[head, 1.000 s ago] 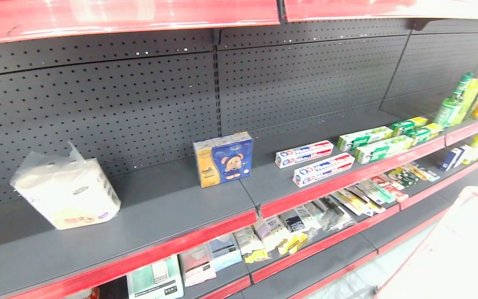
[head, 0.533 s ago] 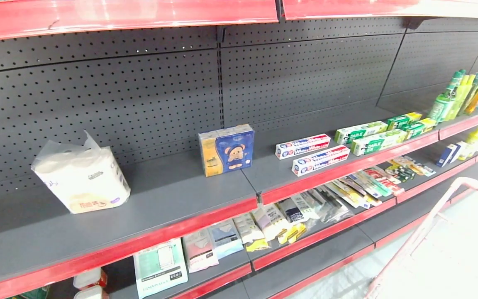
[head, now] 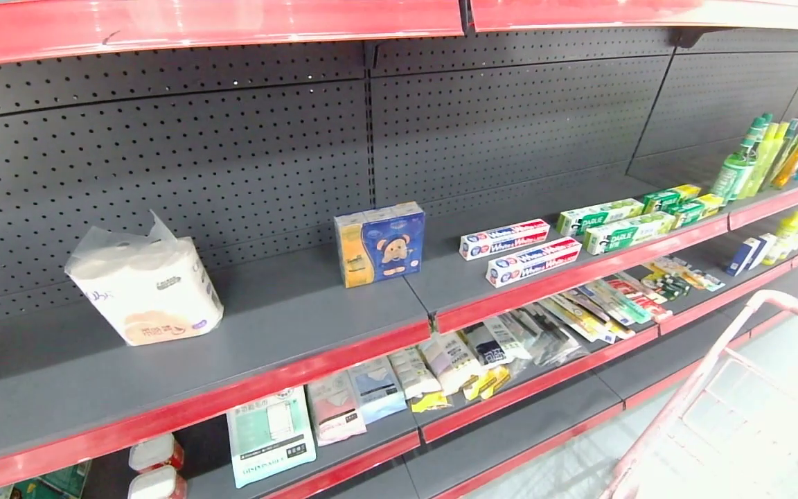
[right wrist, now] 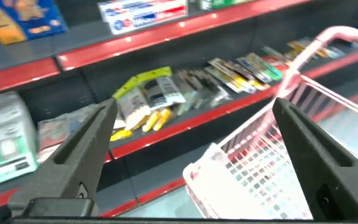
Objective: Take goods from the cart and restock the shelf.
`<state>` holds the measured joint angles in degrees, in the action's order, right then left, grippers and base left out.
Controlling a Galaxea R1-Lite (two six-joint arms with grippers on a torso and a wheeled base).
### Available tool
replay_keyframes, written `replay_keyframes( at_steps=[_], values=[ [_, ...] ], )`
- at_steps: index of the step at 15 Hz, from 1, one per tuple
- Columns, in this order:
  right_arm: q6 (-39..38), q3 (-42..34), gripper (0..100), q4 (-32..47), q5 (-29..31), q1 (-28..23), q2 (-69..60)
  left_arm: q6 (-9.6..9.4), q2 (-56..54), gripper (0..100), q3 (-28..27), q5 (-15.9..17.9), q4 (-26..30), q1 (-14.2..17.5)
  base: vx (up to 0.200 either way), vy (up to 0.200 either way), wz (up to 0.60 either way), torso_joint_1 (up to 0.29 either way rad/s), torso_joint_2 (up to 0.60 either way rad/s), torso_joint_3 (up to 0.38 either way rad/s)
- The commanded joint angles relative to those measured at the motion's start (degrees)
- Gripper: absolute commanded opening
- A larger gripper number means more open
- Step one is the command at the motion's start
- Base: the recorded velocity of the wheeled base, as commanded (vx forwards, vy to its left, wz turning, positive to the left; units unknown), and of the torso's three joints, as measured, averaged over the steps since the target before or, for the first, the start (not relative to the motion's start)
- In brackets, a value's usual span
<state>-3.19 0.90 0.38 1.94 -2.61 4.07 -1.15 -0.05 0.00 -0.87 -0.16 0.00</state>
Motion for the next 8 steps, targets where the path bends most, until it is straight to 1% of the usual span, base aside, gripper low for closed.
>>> replay_keyframes(
  at_steps=[1, 2, 3, 4, 6, 8],
  values=[
    [-1.5, 15.3, 100, 0.4, 0.6, -3.3, 19.1, 0.00, 0.0, 100, 0.0, 0.0, 0.0, 0.0, 0.000, 0.000, 0.00, 0.000, 0.00, 0.000],
    [-5.2, 22.1, 100, -0.8, -1.1, -1.9, 29.7, 0.00, 0.0, 100, 0.0, 0.0, 0.0, 0.0, 0.000, 0.000, 0.00, 0.000, 0.00, 0.000],
    [-4.6, 21.7, 100, -1.2, -2.0, -1.4, 33.4, 0.00, 0.0, 100, 0.0, 0.0, 0.0, 0.0, 0.000, 0.000, 0.00, 0.000, 0.00, 0.000],
    [-3.8, 21.0, 100, -1.2, -1.5, -1.2, 37.3, 0.09, 0.0, 100, 0.0, 0.0, 0.0, 0.0, 0.000, 0.000, 0.00, 0.000, 0.00, 0.000],
    [-1.6, 21.1, 100, 0.9, -1.9, -3.0, 44.4, 0.27, 0.0, 100, 0.0, 0.0, 0.0, 0.0, 0.000, 0.000, 0.00, 0.000, 0.00, 0.000],
    [2.4, 20.2, 100, 1.2, -2.5, -3.0, 47.3, 0.44, 0.0, 100, 0.0, 0.0, 0.0, 0.0, 0.000, 0.000, 0.00, 0.000, 0.00, 0.000]
  ],
)
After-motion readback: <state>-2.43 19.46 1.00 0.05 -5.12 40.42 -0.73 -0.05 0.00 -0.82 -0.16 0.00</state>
